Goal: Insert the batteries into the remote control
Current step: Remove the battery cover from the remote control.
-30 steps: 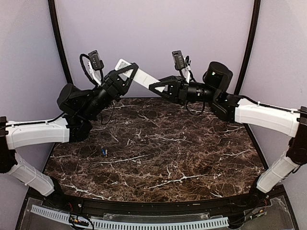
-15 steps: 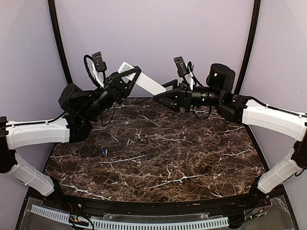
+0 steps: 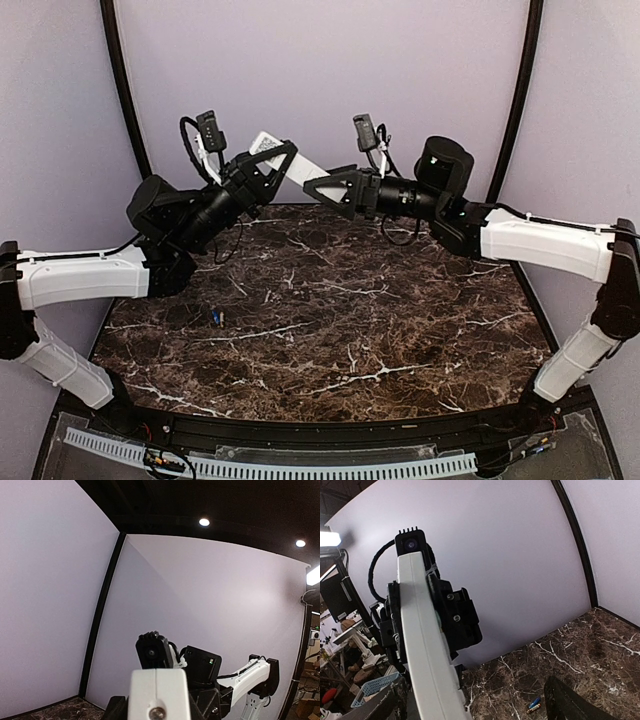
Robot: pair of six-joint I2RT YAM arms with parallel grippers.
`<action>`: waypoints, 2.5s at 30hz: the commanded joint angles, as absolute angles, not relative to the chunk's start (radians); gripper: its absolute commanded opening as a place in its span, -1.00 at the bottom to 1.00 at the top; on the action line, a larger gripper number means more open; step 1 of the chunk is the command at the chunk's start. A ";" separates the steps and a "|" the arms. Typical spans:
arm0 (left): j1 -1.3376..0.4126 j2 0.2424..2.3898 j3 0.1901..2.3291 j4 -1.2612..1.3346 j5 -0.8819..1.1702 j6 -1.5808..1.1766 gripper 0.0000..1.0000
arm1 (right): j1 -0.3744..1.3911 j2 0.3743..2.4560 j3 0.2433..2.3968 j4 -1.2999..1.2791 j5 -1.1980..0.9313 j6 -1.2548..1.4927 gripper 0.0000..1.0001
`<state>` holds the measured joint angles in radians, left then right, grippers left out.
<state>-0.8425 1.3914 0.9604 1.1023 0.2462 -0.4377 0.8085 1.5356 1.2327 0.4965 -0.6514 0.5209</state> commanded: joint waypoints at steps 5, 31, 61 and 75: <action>-0.839 1.384 0.948 1.148 0.247 -0.438 -1.00 | 0.807 1.609 1.298 0.657 -0.661 0.627 0.48; -0.839 1.350 0.951 1.125 0.270 -0.425 -1.00 | 0.791 1.471 1.227 0.365 -0.710 0.333 -0.33; -0.839 1.344 0.948 1.125 0.268 -0.428 -1.00 | 0.753 1.335 1.215 0.065 -0.704 0.328 0.19; -0.839 1.343 0.955 1.117 0.276 -0.434 -1.00 | 0.741 1.345 1.218 0.109 -0.738 0.368 -0.38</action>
